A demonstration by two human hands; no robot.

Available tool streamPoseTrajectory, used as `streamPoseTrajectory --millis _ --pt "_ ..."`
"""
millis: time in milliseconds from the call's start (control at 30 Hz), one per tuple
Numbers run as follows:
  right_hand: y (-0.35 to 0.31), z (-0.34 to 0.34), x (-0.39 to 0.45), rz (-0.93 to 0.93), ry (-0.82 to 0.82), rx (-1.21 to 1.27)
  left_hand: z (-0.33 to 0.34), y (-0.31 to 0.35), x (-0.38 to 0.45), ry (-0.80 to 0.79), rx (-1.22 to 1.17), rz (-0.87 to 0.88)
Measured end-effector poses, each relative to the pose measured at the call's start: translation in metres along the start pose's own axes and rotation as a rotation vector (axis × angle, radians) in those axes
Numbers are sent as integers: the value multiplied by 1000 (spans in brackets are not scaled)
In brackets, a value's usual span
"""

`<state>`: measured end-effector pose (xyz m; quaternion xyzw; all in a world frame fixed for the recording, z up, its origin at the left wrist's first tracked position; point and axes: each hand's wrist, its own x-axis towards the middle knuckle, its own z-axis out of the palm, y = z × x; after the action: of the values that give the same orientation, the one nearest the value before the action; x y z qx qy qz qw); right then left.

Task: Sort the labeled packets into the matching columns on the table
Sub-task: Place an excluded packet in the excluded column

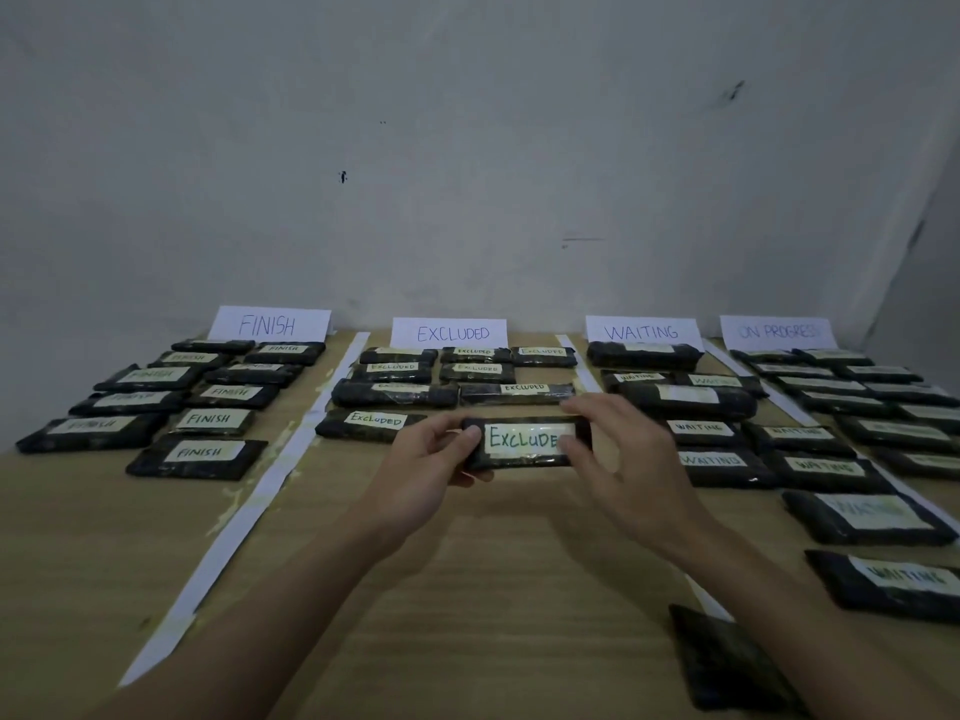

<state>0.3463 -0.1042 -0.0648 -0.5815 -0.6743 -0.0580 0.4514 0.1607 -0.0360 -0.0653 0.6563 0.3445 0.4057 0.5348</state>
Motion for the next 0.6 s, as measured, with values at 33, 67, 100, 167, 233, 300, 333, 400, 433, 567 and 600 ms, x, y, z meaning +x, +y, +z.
streamPoseTrajectory --millis 33,67,100,167,233,300,333,400,433,567,600 --pt "1 4 -2 -125 -35 -151 0 0 1 13 11 -2" --pt "3 7 -4 -227 -46 -280 0 -1 2 23 23 -4" --pt "6 10 -4 -295 -38 -373 -1 -2 3 30 37 -8" --pt "9 14 -4 -359 -21 -448 -3 -4 4 32 66 -14" --pt "10 18 -1 -381 -52 -421 -6 -6 4 33 85 -16" --pt "10 22 3 -406 -117 -408 -9 -8 5 43 97 -19" --pt "10 25 6 -411 -151 -414 -10 -9 7 49 107 -21" --pt "12 32 14 -390 -197 -401 -12 -11 9 73 95 -38" --pt "14 35 19 -352 -214 -379 -12 -14 9 96 63 -61" --pt "28 58 44 -102 -324 -297 -15 -30 6 183 75 -155" --pt "33 65 50 -64 -350 -298 -15 -34 5 191 130 -138"
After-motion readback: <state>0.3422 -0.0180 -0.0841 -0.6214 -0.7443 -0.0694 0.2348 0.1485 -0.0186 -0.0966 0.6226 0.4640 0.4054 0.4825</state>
